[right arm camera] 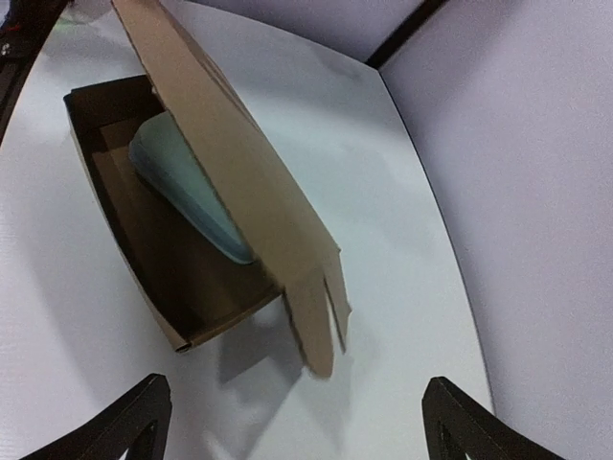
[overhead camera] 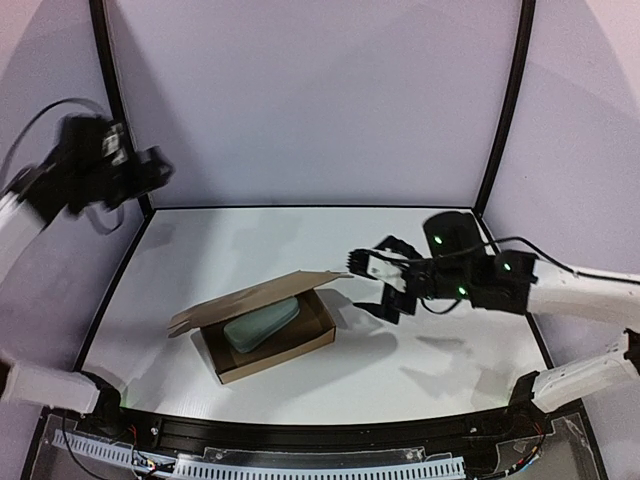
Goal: Fold the paper box
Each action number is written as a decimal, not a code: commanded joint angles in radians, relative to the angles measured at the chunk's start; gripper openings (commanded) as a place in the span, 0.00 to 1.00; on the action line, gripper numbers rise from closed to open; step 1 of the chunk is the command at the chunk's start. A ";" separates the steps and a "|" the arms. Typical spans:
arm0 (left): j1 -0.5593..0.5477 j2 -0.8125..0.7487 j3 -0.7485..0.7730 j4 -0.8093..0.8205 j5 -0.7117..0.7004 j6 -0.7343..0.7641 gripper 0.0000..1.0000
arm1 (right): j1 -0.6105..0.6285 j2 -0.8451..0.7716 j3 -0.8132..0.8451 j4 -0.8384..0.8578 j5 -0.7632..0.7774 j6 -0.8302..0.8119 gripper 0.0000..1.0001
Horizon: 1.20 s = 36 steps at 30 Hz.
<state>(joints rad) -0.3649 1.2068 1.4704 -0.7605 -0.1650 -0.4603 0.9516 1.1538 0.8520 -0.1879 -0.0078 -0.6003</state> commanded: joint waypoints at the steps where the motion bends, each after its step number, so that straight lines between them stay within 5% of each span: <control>1: -0.006 -0.273 -0.298 -0.179 -0.274 -0.086 0.99 | -0.020 0.146 0.182 -0.086 -0.141 -0.259 0.92; 7: -0.006 -0.525 -0.464 -0.309 -0.281 -0.173 0.99 | -0.033 0.324 0.381 -0.234 -0.301 -0.328 0.82; 13: -0.006 -0.598 -0.484 -0.338 -0.305 -0.199 0.99 | -0.033 0.455 0.533 -0.337 -0.357 -0.359 0.68; 18: -0.006 -0.567 -0.478 -0.323 -0.291 -0.193 0.99 | -0.033 0.514 0.590 -0.366 -0.318 -0.359 0.44; 26: -0.006 -0.492 -0.463 -0.253 -0.286 -0.175 0.99 | -0.033 0.514 0.565 -0.305 -0.187 -0.325 0.19; 36: -0.006 -0.363 -0.447 -0.084 -0.228 -0.144 0.99 | -0.053 0.531 0.584 -0.271 0.028 -0.290 0.11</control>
<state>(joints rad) -0.3695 0.7856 0.9947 -0.9340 -0.4217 -0.6304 0.9237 1.6669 1.4158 -0.4461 -0.1158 -0.9325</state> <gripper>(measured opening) 0.987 0.123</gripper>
